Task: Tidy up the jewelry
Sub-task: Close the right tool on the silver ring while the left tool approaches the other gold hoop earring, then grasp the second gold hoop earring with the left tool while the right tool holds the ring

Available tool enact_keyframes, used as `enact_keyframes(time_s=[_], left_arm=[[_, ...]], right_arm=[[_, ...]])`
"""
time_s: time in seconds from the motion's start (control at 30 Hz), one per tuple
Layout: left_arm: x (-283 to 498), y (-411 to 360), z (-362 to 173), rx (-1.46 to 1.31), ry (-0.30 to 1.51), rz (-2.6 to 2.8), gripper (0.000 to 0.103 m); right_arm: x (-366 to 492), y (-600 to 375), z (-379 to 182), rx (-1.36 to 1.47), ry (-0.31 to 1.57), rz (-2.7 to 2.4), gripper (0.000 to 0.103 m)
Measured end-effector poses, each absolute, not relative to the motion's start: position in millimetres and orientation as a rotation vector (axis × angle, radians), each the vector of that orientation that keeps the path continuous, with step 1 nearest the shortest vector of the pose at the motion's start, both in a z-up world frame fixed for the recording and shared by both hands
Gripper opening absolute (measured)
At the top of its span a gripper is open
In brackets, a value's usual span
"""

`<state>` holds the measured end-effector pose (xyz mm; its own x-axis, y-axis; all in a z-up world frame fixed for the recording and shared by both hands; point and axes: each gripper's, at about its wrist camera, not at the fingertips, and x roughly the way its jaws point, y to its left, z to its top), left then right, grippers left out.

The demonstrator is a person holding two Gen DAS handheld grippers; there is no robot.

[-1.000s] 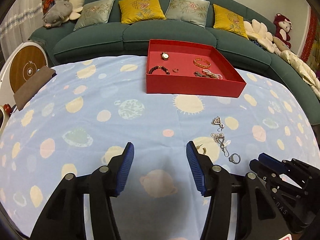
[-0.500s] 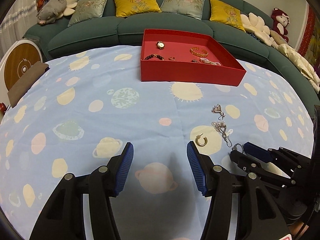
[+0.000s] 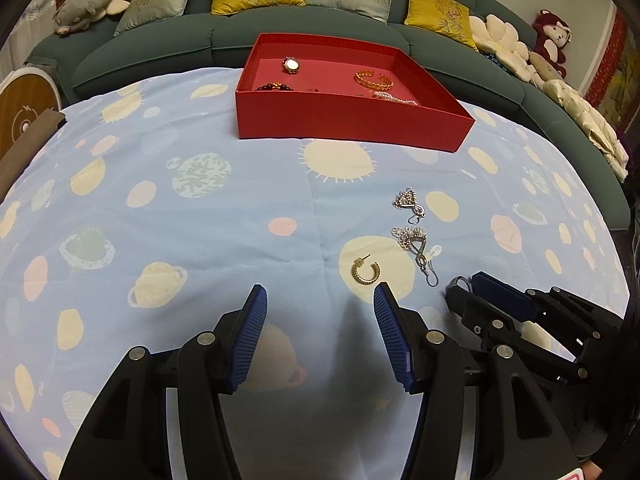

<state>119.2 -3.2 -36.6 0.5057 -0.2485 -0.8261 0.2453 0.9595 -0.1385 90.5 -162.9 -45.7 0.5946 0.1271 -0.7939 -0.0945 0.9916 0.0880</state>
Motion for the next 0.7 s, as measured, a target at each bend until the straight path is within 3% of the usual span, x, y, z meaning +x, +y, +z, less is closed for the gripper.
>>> enact_keyframes(time_s=[0.4,0.7], left_arm=[[129.7,-31.6,-50.1,0.035,0.985,-0.329,0.053],[130.8,-37.7,-53.2,0.09,0.941,-0.312,0.027]], right_arm=[[86.7,-179.5,-39.0,0.074,0.913,0.114,0.023],[87.1,-186.0,-36.5,0.09,0.909,0.106,0.023]])
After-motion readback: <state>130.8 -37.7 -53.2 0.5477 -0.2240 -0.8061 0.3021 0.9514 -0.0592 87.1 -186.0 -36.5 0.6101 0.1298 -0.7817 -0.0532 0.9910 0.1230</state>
